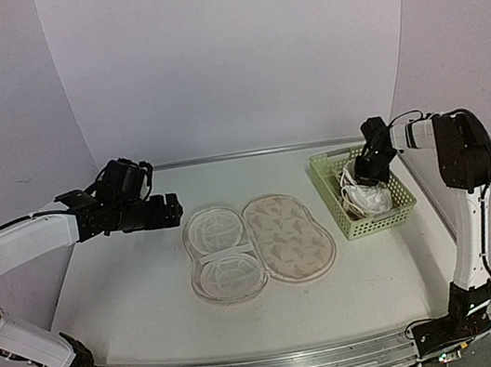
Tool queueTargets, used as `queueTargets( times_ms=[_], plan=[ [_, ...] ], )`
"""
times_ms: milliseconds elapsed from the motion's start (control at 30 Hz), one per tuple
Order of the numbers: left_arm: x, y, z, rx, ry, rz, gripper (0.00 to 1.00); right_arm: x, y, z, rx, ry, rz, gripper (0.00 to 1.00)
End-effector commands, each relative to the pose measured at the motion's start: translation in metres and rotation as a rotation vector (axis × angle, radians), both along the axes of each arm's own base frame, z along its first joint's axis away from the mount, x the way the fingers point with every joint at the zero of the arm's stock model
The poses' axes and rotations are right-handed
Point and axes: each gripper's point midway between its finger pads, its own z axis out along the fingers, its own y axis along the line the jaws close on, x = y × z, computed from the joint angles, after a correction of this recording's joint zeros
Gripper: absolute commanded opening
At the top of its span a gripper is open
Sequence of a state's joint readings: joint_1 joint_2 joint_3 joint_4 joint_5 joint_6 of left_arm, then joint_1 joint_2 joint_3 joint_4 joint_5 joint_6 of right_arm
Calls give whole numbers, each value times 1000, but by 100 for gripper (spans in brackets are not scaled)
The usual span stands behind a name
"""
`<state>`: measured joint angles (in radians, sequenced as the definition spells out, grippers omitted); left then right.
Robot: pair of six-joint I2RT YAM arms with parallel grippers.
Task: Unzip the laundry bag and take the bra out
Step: Adjust the bra in the bin, then close the laundry bag at the center of the board.
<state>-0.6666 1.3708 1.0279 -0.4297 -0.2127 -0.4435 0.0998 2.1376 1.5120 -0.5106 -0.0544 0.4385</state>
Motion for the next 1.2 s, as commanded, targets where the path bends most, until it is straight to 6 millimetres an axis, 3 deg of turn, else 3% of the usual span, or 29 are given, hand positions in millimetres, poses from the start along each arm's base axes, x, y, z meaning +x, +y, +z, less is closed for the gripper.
queueTargets(
  times_ms=[0,100,233,467,600,767,900,1000,1167],
  plan=[
    [3,4,28,-31,-57,19,97,11,17,3,21,-29,36,2],
    [2,5,29,-33,-62,21,97,11,17,13,9,-48,37,2],
    [2,5,31,-34,-65,20,97,15,12,41,-13,-105,31,3],
    [3,4,31,-38,-62,17,97,19,9,105,-24,-226,19,9],
    [4,3,32,-40,-64,14,97,18,17,148,-19,-302,33,13],
    [3,1,29,-38,-54,9,97,7,41,198,-1,-395,84,19],
    [3,0,26,-41,-45,9,97,-5,67,225,23,-447,132,25],
    [3,-1,25,-43,-40,7,97,-18,94,233,50,-461,191,29],
    [3,-3,20,-44,-25,4,97,-40,138,227,83,-442,280,35]
  ],
)
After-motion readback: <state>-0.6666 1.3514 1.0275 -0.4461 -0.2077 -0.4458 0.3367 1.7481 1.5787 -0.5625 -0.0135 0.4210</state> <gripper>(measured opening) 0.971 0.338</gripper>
